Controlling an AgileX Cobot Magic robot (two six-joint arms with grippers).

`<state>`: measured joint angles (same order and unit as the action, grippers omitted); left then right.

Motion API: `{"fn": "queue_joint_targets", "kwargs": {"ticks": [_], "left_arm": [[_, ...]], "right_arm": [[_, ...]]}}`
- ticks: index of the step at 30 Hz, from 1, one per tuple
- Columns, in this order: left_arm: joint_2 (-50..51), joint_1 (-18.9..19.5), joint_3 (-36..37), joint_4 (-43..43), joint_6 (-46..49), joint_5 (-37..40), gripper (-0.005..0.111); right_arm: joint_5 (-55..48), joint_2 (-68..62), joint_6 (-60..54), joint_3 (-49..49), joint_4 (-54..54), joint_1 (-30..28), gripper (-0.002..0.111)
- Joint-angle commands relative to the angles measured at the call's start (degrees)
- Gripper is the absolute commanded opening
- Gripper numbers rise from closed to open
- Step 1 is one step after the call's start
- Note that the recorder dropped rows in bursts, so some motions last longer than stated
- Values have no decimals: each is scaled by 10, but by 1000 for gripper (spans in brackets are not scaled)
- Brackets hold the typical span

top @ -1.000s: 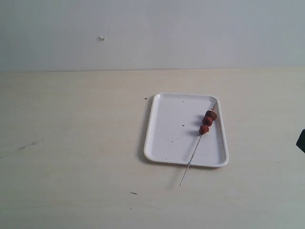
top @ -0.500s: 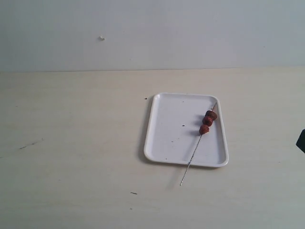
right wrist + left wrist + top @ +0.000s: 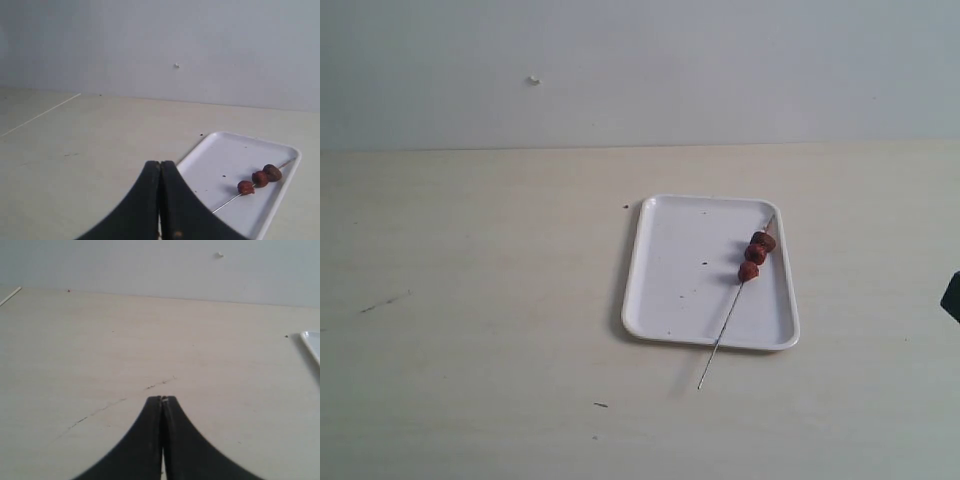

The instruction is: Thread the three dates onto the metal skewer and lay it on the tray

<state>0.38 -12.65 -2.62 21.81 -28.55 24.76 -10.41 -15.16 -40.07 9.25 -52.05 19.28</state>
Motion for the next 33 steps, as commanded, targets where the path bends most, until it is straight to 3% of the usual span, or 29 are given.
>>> {"fn": "queue_joint_targets", "kwargs": {"ticks": [1,7,10,19,27,30,33], "left_arm": [[-4,1,1,2,-4,2,0],[-4,1,1,2,-4,2,0],[-4,1,1,2,-4,2,0],[-4,1,1,2,-4,2,0],[-4,1,1,2,-4,2,0],[-4,1,1,2,-4,2,0],[-4,1,1,2,-4,2,0]], "right_arm": [[-2,5,-2,-2,0,1,0],[15,5,-34,-2,9,1,0],[35,5,-93,-2,72,-1,0],[32,99,-93,-2,101,-191,0],[33,103,-85,-9,101,-210,0],[36,103,-13,-35,147,-210,0],[42,103,173,-75,314,-223,0]]}}
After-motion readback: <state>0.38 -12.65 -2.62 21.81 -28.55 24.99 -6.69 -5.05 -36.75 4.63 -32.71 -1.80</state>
